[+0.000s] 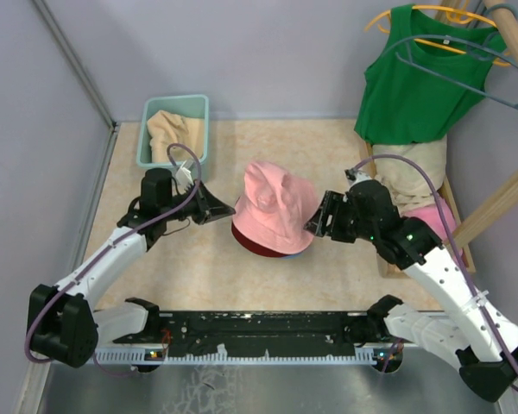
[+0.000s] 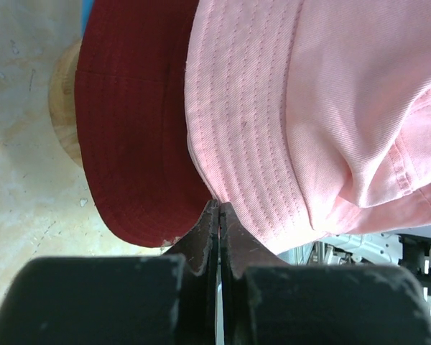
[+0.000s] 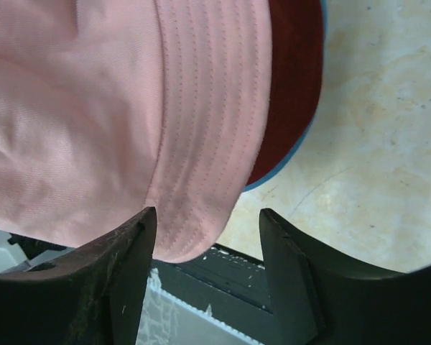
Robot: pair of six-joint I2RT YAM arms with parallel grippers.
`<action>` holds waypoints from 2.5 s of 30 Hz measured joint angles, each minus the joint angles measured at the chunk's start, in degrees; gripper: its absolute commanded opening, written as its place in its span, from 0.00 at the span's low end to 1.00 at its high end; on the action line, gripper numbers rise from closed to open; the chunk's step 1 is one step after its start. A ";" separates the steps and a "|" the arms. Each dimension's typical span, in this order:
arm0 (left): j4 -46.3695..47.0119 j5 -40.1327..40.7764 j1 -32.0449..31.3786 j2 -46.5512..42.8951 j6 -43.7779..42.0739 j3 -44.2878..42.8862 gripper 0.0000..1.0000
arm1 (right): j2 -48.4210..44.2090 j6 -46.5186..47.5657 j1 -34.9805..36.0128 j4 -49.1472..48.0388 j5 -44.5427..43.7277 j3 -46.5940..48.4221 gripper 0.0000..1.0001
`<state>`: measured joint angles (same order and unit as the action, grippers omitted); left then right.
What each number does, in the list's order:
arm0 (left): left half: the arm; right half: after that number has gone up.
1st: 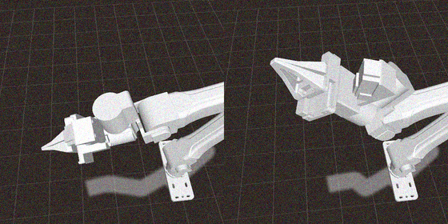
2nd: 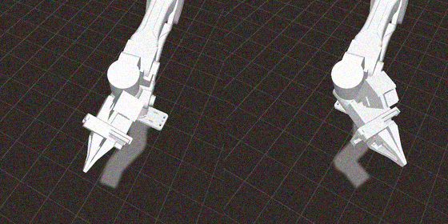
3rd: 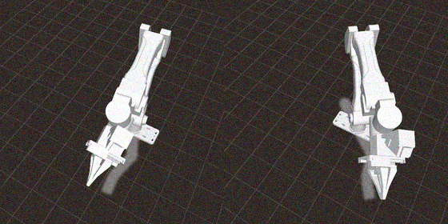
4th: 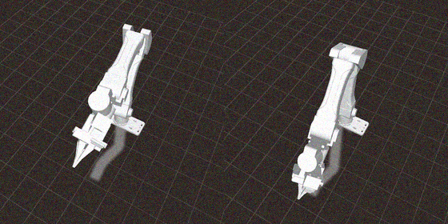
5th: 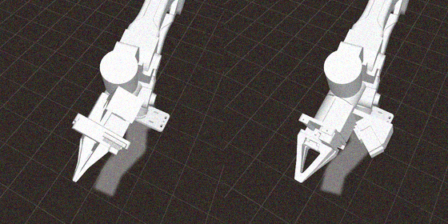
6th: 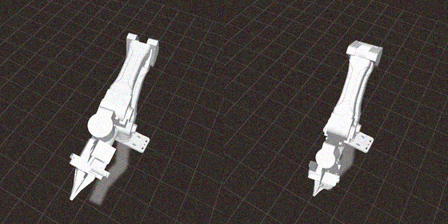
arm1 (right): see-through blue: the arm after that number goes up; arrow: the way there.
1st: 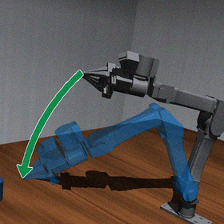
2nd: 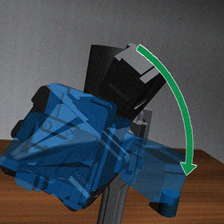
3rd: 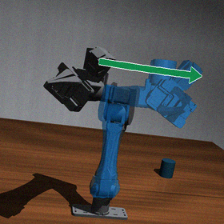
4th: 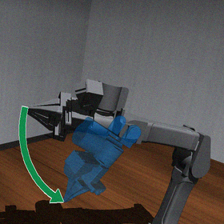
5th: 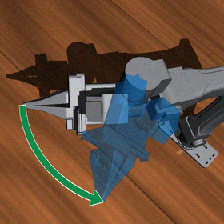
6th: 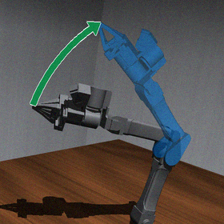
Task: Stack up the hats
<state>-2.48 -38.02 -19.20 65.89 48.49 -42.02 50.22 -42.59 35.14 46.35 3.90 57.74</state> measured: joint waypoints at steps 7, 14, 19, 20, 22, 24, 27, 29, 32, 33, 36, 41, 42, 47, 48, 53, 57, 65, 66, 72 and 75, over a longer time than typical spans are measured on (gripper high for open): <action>1.03 -1.66 0.39 0.46 -2.34 0.07 0.00 | -4.79 3.04 -3.85 0.20 -2.23 -4.24 0.57; 1.05 -2.80 2.10 0.48 -3.56 0.39 0.00 | -8.63 3.76 -23.98 -12.94 14.51 -15.23 0.55; 1.03 -3.74 2.60 1.60 -4.15 0.37 0.00 | -5.55 -0.11 -32.61 -27.82 30.58 -20.70 0.54; 1.01 -3.91 2.60 1.97 -4.26 0.37 0.00 | -4.44 -1.11 -32.87 -30.62 32.92 -20.85 0.54; 0.98 -4.28 2.60 2.54 -4.46 0.37 0.00 | -2.01 -3.80 -33.14 -38.21 37.77 -21.49 0.55; 0.92 -4.52 2.69 2.93 -4.55 0.26 0.00 | -0.09 -5.84 -33.14 -43.15 40.72 -21.90 0.55; 1.03 -4.92 2.84 3.37 -4.63 -0.28 0.00 | 3.39 -9.03 -33.16 -51.47 44.22 -23.02 0.55; 1.11 -5.11 2.86 3.54 -4.63 -0.44 0.00 | 5.75 -10.62 -33.16 -55.19 45.75 -23.69 0.56; 1.20 -5.20 2.86 3.82 -4.61 -0.50 0.00 | 8.11 -11.61 -33.18 -58.62 47.04 -23.98 0.57; 1.20 -5.29 2.89 3.93 -4.61 -0.50 0.00 | 8.63 -11.69 -33.18 -59.25 47.34 -24.02 0.57; 1.25 -5.57 2.97 4.24 -4.59 -0.52 0.00 | 9.81 -11.76 -33.18 -61.09 48.06 -24.02 0.57; 1.53 -5.88 2.97 4.63 -4.52 -0.55 0.00 | 11.21 -12.04 -33.03 -62.73 48.72 -24.02 0.52; 1.68 -5.97 2.97 4.76 -4.48 -0.55 0.00 | 11.37 -12.02 -33.00 -62.97 48.76 -24.06 0.48; 2.47 -6.23 2.99 5.38 -4.35 -0.59 0.00 | 12.48 -12.61 -31.10 -65.09 48.50 -25.35 0.10; 2.56 -6.27 3.02 5.53 -4.33 -0.61 0.00 | 13.11 -12.79 -30.32 -65.48 48.28 -25.53 0.02; 2.58 -6.36 3.28 5.92 -4.20 -0.61 0.00 | 14.64 -13.94 -28.79 -66.77 47.23 -26.34 0.00; 2.64 -6.36 3.72 5.92 -4.31 -0.61 0.00 | 14.01 -11.93 -29.42 -64.92 46.56 -26.36 0.00; 3.89 -6.49 5.92 5.66 -5.55 0.81 0.00 | 11.67 -8.37 -31.06 -62.05 44.78 -30.69 0.00; 4.00 -6.51 6.21 5.68 -5.79 1.07 0.00 | 11.69 -8.20 -31.06 -61.83 44.41 -31.04 0.00; 5.95 -7.96 7.72 6.67 -6.64 1.81 0.00 | 12.26 -7.50 -31.08 -61.75 43.15 -31.04 0.00; 6.67 -8.85 8.09 7.61 -6.56 1.81 0.00 | 13.25 -7.23 -31.08 -61.05 43.12 -29.86 0.00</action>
<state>4.19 -46.87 -11.11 73.49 41.93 -40.21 63.46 -49.82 4.05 -14.70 47.03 27.88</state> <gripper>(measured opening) 0.005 0.015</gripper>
